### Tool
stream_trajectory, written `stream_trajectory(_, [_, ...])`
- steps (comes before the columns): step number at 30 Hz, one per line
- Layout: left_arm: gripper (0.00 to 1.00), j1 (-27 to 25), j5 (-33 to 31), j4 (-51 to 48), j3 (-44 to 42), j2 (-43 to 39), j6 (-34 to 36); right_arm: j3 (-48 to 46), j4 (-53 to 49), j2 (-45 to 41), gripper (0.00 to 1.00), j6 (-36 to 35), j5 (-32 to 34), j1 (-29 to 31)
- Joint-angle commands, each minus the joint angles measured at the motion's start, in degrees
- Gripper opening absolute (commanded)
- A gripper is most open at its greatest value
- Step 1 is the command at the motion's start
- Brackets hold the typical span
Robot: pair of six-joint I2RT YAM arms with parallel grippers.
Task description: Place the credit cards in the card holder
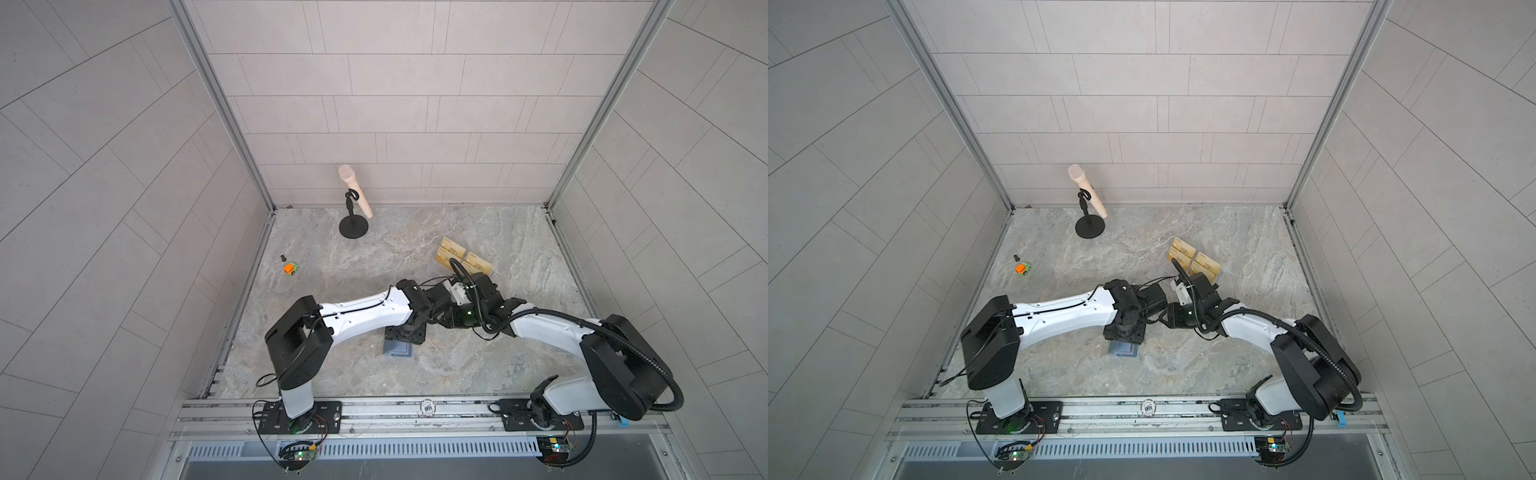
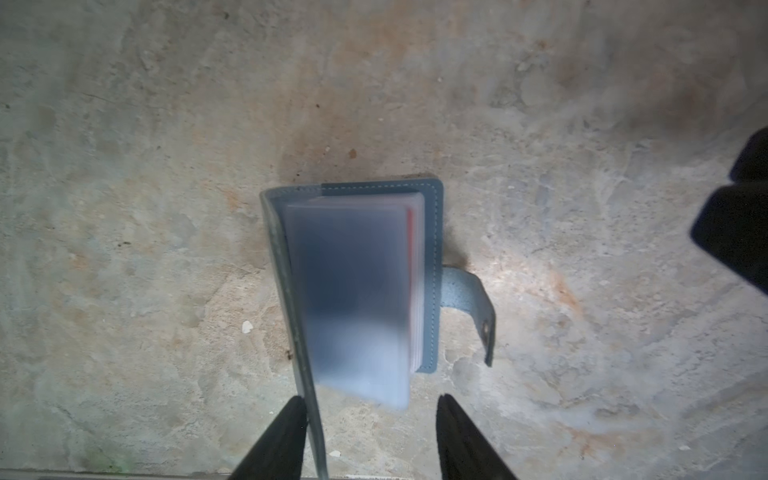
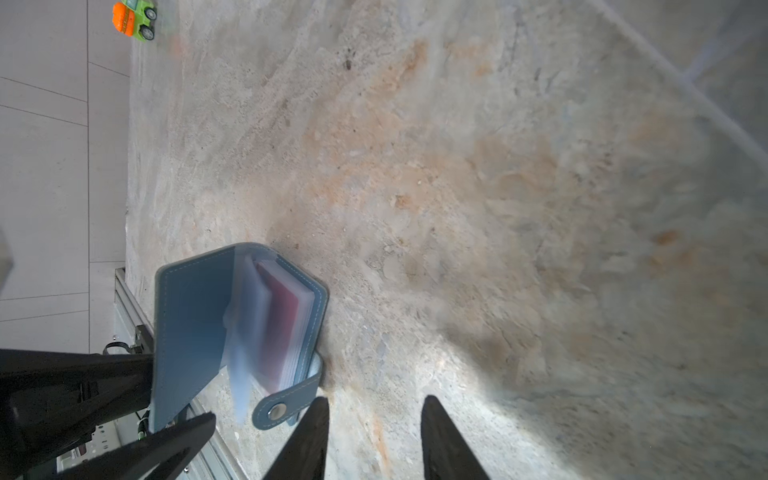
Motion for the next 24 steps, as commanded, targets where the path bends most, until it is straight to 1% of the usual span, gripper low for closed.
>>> stream_trajectory(1, [0.57,-0.09,3.31,2.77,-0.60,0.45,1.84,-0.95,2.02,0.57,0.40,0.20,0.05,-0.34])
stream_trajectory(4, [0.57,0.71,7.42,10.24,-3.14,-0.07,4.12,0.38,0.22,-0.21,0.39,0.58,-0.35,-0.37])
stream_trajectory(5, [0.58,1.19,9.76,13.12,-4.73,-0.74,4.79,1.06,-1.00,-0.68,0.39,-0.01,-0.40,-0.42])
stream_trajectory(6, [0.58,1.95,12.63,17.03,-7.05,-1.62,5.58,1.13,-2.74,-1.07,0.39,-0.81,-0.11,-0.43])
stream_trajectory(9, [0.57,4.64,18.61,25.13,-13.80,-4.61,6.50,4.86,-7.79,-2.13,0.39,-2.78,1.31,-0.43])
stream_trajectory(13, [0.57,9.03,21.82,29.98,-21.27,-8.99,9.14,6.28,-10.17,-3.62,0.39,-2.05,1.73,-0.19])
stream_trajectory(16, [0.58,10.48,26.99,35.71,-24.73,-12.91,10.00,7.31,-12.21,-4.50,0.39,-1.54,3.43,0.81])
stream_trajectory(19, [0.57,10.64,32.38,36.55,-24.28,-15.05,11.74,8.54,-14.46,-4.58,0.39,-1.65,5.59,1.15])
stream_trajectory(20, [0.57,10.84,32.73,34.61,-23.52,-15.37,12.98,8.99,-14.93,-4.31,0.39,-1.53,5.79,1.18])
stream_trajectory(22, [0.55,12.47,30.88,29.96,-23.03,-16.91,15.43,10.37,-16.33,-3.83,0.39,-1.19,5.76,1.46])
stream_trajectory(24, [0.52,16.25,30.55,30.16,-25.78,-19.99,15.37,11.81,-17.88,-3.61,0.40,-1.00,6.98,3.00])
